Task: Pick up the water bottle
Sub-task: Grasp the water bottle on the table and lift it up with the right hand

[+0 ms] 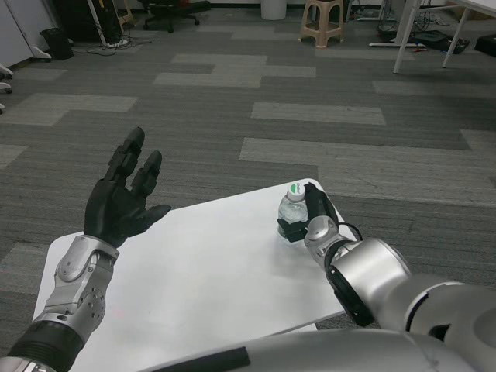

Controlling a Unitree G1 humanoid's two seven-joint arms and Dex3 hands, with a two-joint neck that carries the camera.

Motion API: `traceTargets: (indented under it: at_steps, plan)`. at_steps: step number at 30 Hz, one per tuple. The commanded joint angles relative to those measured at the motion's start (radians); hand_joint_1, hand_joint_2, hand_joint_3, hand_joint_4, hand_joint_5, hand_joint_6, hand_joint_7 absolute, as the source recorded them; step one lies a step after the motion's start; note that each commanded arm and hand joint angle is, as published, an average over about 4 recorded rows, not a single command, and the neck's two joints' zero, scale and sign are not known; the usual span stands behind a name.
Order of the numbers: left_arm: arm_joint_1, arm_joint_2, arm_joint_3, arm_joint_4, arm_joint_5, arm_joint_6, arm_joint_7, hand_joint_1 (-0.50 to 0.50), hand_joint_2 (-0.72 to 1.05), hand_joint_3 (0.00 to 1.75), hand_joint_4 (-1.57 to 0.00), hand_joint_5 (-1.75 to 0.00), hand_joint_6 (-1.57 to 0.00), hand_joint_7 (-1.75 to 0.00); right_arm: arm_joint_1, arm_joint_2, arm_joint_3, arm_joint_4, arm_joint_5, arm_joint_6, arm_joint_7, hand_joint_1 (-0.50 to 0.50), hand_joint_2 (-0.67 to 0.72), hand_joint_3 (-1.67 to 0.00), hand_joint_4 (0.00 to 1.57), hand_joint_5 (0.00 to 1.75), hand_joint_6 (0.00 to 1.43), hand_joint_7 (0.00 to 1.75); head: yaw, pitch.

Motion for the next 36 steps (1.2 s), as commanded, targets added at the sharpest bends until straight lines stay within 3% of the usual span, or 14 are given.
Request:
traceTargets:
  at_steps: [1, 6, 10, 22, 36]
  plan:
    - [0.003, 0.006, 0.002, -0.009, -0.004, 0.001, 0.001, -0.30, 0.60, 0.09, 0.00, 0.00, 0.00, 0.00, -0.021, -0.013, -0.002, -0.017, 0.002, 0.003, 0.000, -0.46, -0.54, -1.59, 1.40, 1.41, 1.37, 1.29, 0.001, -0.002]
    - [0.005, 0.006, 0.002, -0.009, -0.004, 0.001, 0.001, -0.30, 0.60, 0.09, 0.00, 0.00, 0.00, 0.00, -0.007, -0.019, -0.023, -0.021, 0.004, 0.003, 0.015, -0.46, -0.54, -1.59, 1.41, 1.36, 1.37, 1.26, 0.001, 0.003]
    - [0.009, 0.006, 0.002, -0.010, -0.004, 0.001, 0.001, -0.30, 0.60, 0.09, 0.00, 0.00, 0.00, 0.00, 0.017, -0.027, -0.026, -0.060, 0.003, 0.000, 0.038, -0.46, -0.54, -1.59, 1.44, 1.36, 1.37, 1.33, 0.008, 0.012]
    - [0.016, 0.006, 0.005, -0.013, -0.004, 0.001, 0.001, -0.30, 0.60, 0.09, 0.00, 0.00, 0.00, 0.00, 0.130, -0.051, -0.020, -0.244, -0.001, -0.010, 0.125, -0.46, -0.54, -1.57, 1.40, 1.55, 1.32, 1.40, 0.014, 0.023]
    - [0.020, 0.007, 0.008, -0.017, -0.004, 0.001, 0.001, -0.29, 0.60, 0.09, 0.00, 0.00, 0.00, 0.00, 0.213, -0.088, -0.020, -0.422, -0.010, -0.009, 0.141, -0.46, -0.54, -1.51, 1.37, 1.55, 1.28, 1.40, 0.013, 0.029]
